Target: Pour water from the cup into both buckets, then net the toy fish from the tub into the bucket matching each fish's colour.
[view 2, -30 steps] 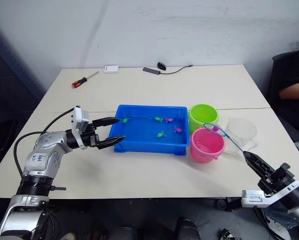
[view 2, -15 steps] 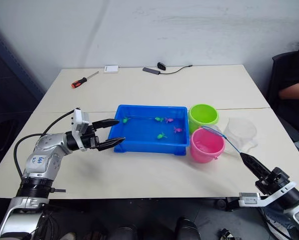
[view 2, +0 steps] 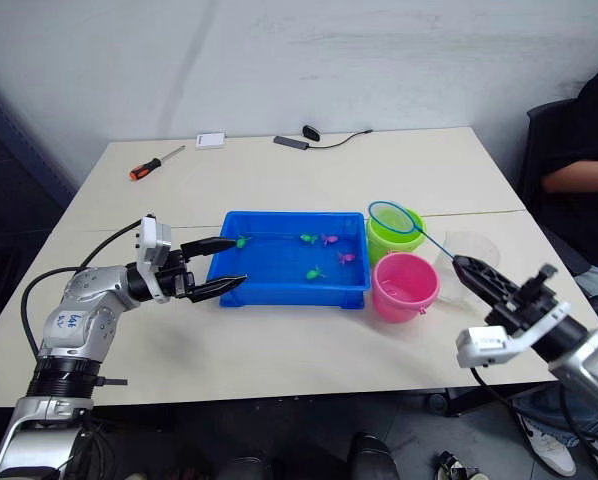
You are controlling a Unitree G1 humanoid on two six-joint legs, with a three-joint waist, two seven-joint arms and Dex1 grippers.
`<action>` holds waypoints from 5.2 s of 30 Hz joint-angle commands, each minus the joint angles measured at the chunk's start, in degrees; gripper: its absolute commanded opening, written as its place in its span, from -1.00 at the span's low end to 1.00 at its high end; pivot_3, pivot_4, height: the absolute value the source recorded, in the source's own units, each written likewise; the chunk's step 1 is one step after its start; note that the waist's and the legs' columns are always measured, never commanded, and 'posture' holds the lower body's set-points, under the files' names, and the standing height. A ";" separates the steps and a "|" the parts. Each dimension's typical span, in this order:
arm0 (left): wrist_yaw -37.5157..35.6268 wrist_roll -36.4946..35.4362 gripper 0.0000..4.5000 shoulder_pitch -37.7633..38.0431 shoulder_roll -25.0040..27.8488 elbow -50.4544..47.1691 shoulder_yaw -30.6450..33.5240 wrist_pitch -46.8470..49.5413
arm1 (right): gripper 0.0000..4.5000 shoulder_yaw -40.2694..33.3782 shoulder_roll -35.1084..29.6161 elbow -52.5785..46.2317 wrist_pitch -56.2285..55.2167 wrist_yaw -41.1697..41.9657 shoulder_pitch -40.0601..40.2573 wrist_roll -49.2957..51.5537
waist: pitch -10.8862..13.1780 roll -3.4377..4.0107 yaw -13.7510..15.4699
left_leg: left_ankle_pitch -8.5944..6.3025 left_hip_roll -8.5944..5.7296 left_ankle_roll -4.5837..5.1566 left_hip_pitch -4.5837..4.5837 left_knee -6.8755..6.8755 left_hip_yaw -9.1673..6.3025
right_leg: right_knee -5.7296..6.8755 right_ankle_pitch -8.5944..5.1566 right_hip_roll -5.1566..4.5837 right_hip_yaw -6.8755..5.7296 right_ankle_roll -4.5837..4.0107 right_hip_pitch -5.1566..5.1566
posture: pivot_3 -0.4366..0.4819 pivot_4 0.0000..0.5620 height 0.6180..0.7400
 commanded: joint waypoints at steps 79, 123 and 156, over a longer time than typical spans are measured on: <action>4.61 -2.63 0.99 7.29 3.80 -13.40 5.31 5.24 | -1.00 0.34 36.06 12.00 120.24 -37.52 -54.95 112.97 | -0.38 0.70 0.47 | -0.09 0.34 0.16 -0.36 0.08 0.17 | 0.65 0.33 -0.11 -0.14 0.03 -0.69 | -0.05 -0.47 1.00; -0.19 -0.92 0.99 0.67 2.76 -5.86 2.41 2.03 | -1.00 -19.81 13.94 -22.87 88.92 24.02 -6.90 93.26 | -0.30 0.48 2.05 | -0.10 0.01 0.18 -0.95 0.05 0.02 | -0.43 0.24 -0.07 -0.29 -0.05 -0.69 | -0.05 -0.47 1.00; -0.35 -1.26 0.99 1.04 2.92 -5.23 2.43 1.16 | -1.00 -10.78 19.29 -5.34 30.24 38.61 6.26 46.32 | -0.29 0.51 1.96 | -0.10 -0.02 0.15 -0.89 0.05 0.25 | -0.33 0.15 -0.05 -0.30 -0.19 -0.68 | -0.05 -0.47 1.00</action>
